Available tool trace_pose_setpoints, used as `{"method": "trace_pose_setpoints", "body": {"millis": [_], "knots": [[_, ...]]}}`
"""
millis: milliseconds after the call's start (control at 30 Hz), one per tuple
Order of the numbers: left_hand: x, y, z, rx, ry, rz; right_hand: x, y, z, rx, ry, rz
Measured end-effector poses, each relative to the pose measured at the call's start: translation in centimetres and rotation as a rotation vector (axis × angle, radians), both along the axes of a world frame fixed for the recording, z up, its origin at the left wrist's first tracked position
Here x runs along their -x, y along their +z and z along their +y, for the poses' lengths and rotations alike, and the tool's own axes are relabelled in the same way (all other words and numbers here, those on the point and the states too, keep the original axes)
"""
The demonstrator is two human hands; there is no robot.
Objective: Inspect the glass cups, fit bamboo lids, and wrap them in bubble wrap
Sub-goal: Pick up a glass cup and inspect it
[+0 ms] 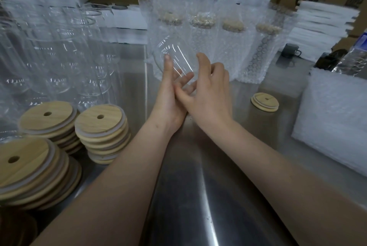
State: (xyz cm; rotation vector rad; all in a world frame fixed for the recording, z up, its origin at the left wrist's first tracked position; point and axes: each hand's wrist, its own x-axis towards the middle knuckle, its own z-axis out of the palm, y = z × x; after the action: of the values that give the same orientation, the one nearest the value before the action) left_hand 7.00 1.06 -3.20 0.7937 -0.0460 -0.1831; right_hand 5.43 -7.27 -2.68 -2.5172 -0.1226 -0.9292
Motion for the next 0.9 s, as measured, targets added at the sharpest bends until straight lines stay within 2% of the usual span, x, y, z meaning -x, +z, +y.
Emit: {"method": "trace_pose_setpoints", "body": {"millis": [67, 133, 167, 233, 267, 300, 433, 500, 600, 833, 900], "knots": [[0.3, 0.1, -0.1, -0.011, -0.002, -0.019, 0.0, -0.1, -0.2, 0.056, 0.029, -0.008], [0.2, 0.1, 0.2, 0.01, 0.048, -0.024, -0.4, -0.1, -0.9, -0.043, 0.178, 0.065], [0.2, 0.1, 0.3, 0.009, 0.07, -0.018, -0.7, 0.1, -1.4, -0.195, 0.282, 0.128], [0.1, 0.0, 0.7, 0.01, 0.092, 0.002, -0.9, 0.9, -2.2, -0.643, 0.441, 0.231], [0.0, 0.0, 0.8, 0.004, 0.098, 0.009, -1.2, 1.2, -2.6, -0.822, 0.459, 0.274], [0.1, 0.0, 0.8, -0.004, 0.096, 0.015, -1.4, 1.4, -3.0, -0.905, 0.439, 0.318], [0.5, 0.4, 0.7, 0.06, 0.056, 0.025, -2.0, 1.3, -3.7, -0.968, 0.504, 0.647], [0.7, 0.5, 0.8, 0.057, 0.044, -0.008, -1.7, 1.3, -3.6, -0.959, 0.597, 0.733], [0.5, 0.3, 0.9, 0.032, 0.044, -0.04, -1.2, 1.3, -3.6, -0.993, 0.679, 0.703], [0.4, 0.5, 0.6, -0.031, 0.069, -0.037, -1.0, 1.0, -2.1, -0.856, 0.432, 0.521], [0.5, 0.6, 0.4, -0.03, 0.059, -0.057, -1.1, 0.7, -1.9, -0.761, 0.38, 0.449]]}}
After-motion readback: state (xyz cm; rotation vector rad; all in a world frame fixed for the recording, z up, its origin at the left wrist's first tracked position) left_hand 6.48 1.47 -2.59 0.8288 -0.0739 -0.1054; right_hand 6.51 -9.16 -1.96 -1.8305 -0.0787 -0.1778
